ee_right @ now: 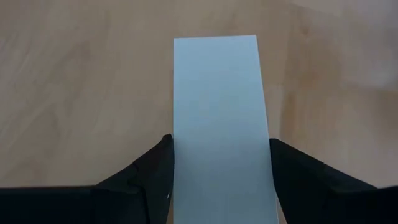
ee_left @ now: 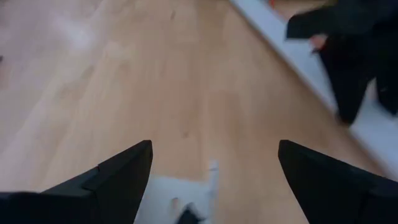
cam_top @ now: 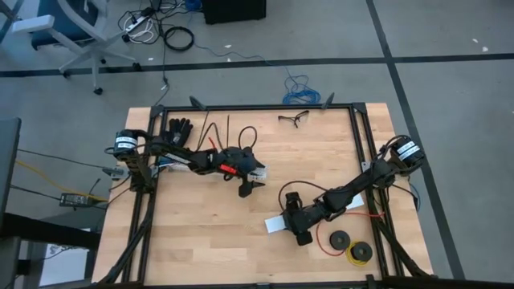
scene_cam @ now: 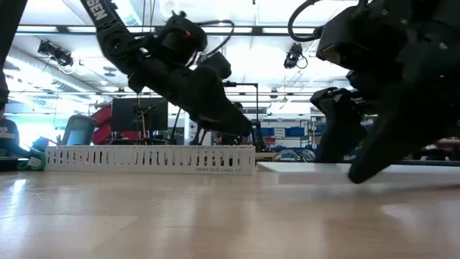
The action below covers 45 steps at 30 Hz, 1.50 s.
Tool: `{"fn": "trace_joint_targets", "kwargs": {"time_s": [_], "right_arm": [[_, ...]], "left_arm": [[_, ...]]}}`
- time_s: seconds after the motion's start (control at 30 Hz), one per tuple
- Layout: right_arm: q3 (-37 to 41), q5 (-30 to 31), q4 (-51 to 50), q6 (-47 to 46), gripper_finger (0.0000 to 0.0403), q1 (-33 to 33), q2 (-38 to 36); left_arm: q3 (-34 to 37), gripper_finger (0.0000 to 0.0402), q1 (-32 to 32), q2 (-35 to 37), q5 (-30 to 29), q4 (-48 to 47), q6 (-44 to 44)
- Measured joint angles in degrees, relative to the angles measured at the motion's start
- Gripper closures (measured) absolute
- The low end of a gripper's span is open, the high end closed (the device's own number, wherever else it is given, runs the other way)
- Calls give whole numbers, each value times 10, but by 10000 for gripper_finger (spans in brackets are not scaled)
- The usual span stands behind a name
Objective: Ziptie cables
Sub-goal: Close the white cable duct
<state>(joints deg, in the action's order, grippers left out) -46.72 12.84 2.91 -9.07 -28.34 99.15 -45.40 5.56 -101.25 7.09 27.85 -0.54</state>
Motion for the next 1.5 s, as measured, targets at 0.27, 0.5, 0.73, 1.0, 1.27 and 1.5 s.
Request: {"fn": "trace_joint_targets", "kwargs": {"time_s": [0.27, 0.5, 0.73, 1.0, 1.27, 1.5], "right_arm": [[-1, 19, -10, -3, 179, 21, -17], [-1, 36, -9, -3, 179, 30, -17], [-2, 74, -10, 5, 180, 39, -41], [-2, 128, -42, 25, 175, 43, -105], [-2, 180, -176, -29, 176, 65, -167], [4, 117, -172, -24, 177, 129, -168]], "left_arm": [[-48, 41, 24, 0, 30, -119, 83], [-48, 41, 32, 0, 58, -135, 107], [-48, 41, 38, -3, 59, -138, 119], [-47, 41, 46, -32, 58, -123, 110], [-47, 42, 46, -42, 59, -99, 106], [-47, 50, 46, -42, 71, -87, 102]]}}
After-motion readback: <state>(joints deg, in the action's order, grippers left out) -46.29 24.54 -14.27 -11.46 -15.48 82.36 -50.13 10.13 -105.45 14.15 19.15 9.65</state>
